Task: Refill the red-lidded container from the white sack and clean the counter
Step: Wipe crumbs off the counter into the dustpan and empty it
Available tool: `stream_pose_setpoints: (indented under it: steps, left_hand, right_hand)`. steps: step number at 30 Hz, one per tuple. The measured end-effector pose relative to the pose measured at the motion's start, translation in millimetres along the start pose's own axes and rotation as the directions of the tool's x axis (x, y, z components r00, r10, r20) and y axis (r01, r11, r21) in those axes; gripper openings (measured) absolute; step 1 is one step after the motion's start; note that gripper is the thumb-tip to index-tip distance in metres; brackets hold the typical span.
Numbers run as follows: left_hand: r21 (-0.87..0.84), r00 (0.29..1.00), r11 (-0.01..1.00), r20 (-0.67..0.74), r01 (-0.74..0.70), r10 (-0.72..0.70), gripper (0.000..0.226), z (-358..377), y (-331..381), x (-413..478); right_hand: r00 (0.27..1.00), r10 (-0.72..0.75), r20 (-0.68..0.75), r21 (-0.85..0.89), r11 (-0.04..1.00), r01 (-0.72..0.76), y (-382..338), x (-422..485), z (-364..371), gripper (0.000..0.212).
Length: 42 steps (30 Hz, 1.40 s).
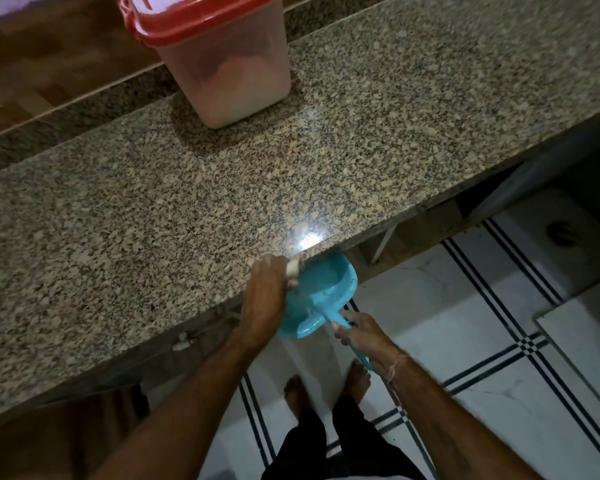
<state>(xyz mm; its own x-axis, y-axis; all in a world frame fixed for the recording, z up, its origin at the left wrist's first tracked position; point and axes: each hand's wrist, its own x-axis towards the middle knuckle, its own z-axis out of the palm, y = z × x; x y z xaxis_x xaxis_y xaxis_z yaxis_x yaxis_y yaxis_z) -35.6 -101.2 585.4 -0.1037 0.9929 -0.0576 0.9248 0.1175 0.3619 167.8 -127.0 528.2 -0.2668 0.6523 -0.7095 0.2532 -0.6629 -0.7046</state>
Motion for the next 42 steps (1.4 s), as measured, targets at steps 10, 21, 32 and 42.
stream_pose_setpoints:
  steps: [10,21,32,42]
  left_hand:
    - [-0.058,0.97,0.989,0.195,-0.138,0.147,0.042,-28.0,-23.3,50.3]
    - [-0.063,0.992,0.997,0.122,0.047,-0.039,0.029,-15.7,-18.1,40.2]
    - [-0.224,1.0,0.974,0.0,0.016,-0.016,0.034,-14.2,-25.9,22.9]
    - [-0.232,0.988,0.972,-0.152,-0.028,-0.008,0.02,-12.1,-3.7,-10.4]
  right_hand:
    - [1.0,0.025,-0.014,-0.062,0.998,-0.026,8.4,1.0,0.0,0.022]
    - [1.0,0.013,0.013,-0.049,0.999,-0.012,11.2,-5.9,5.6,0.013]
    - [1.0,0.025,0.002,-0.106,0.994,-0.025,10.2,-3.5,3.5,0.015]
    - [0.999,-0.029,0.024,-0.135,0.99,0.032,18.2,-14.2,9.8,0.02]
